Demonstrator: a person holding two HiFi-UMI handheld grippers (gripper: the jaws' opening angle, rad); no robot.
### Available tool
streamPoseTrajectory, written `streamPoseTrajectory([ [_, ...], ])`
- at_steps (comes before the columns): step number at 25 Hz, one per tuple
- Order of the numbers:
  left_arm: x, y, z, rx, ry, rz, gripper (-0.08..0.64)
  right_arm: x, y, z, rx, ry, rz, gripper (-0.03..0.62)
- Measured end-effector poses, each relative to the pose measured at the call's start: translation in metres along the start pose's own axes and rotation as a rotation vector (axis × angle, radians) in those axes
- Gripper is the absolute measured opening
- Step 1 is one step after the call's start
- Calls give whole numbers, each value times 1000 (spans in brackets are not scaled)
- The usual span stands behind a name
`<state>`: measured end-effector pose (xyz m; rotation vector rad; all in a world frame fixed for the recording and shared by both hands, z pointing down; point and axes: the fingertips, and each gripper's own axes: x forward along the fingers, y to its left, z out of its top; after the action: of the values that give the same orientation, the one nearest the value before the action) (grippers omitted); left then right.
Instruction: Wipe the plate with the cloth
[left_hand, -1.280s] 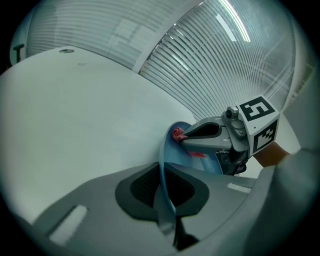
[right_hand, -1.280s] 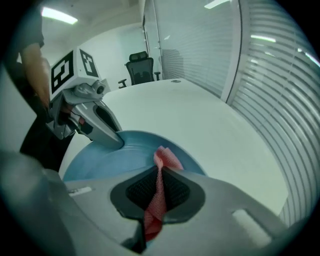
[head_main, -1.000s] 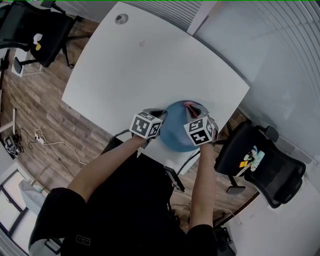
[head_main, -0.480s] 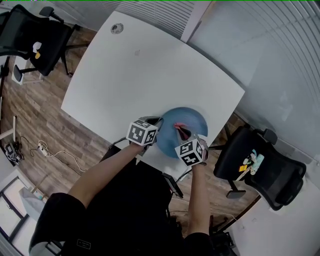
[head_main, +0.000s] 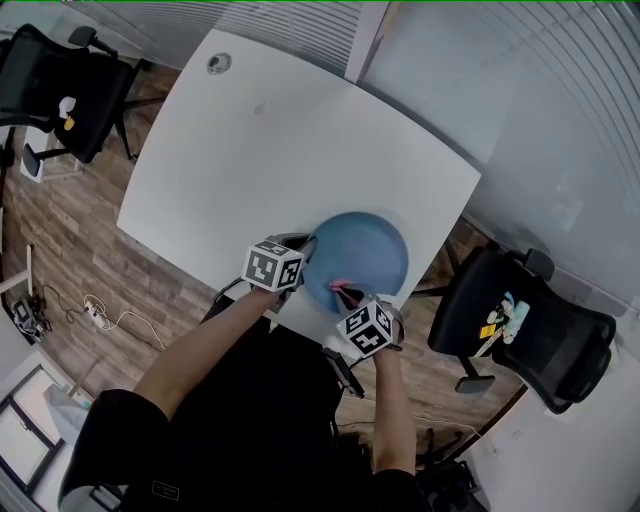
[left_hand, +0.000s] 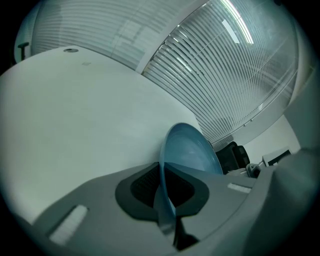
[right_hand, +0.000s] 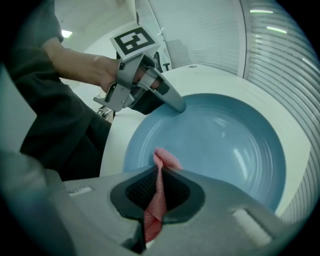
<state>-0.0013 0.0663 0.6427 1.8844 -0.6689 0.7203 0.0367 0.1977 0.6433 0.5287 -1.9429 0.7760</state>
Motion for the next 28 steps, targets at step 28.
streamPoseTrajectory([
  [28, 2, -3, -1, 56, 18, -9, 14, -16, -61, 1, 5, 156, -20, 20],
])
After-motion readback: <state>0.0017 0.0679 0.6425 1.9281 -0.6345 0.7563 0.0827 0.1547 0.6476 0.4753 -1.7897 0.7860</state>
